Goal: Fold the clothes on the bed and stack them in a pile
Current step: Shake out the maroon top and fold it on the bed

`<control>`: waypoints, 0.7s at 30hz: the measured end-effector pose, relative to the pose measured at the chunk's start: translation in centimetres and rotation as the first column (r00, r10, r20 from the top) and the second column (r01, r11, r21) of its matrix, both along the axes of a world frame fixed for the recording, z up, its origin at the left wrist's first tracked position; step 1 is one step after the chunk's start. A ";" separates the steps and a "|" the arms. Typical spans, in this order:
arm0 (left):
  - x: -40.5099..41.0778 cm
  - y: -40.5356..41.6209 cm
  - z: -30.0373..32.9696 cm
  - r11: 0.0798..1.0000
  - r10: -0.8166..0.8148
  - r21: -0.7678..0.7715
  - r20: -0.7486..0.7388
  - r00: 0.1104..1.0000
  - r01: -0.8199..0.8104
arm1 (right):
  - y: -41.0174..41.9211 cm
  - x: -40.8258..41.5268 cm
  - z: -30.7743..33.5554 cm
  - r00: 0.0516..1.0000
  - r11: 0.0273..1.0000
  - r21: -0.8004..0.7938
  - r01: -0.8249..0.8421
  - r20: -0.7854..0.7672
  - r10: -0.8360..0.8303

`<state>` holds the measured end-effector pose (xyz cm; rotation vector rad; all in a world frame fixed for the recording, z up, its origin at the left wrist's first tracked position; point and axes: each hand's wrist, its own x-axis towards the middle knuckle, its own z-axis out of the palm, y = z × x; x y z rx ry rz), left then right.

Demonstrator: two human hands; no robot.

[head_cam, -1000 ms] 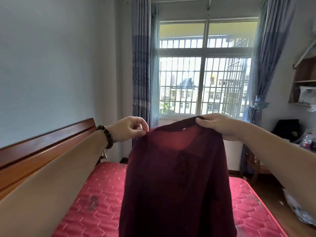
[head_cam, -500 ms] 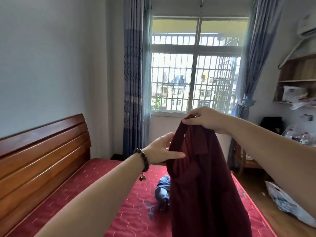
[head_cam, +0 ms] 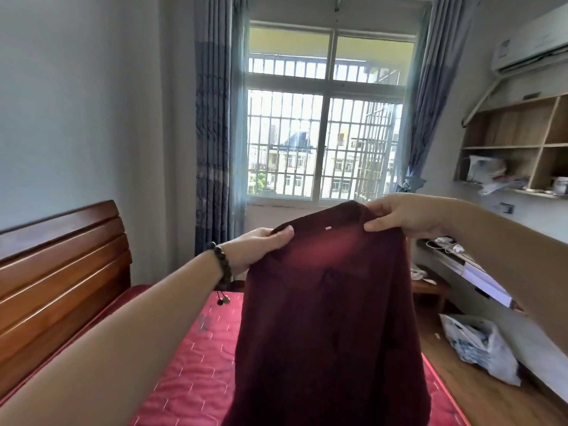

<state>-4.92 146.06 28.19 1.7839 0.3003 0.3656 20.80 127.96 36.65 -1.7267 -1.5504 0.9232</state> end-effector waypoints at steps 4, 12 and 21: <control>-1.9 1.3 1.9 0.932 -0.149 0.313 -0.126 0.981 0.182 | 0.3 0.3 -1.0 0.995 0.979 0.176 0.100 -0.026 -0.097; -5.2 3.3 2.5 0.906 -0.109 0.388 -0.169 0.979 0.168 | 2.4 -2.4 -2.8 0.976 0.912 0.360 0.197 0.012 -0.215; -8.5 5.6 0.4 0.930 -0.030 0.363 -0.087 0.996 0.059 | 4.9 -7.1 -4.4 0.962 0.918 0.301 0.256 0.014 -0.273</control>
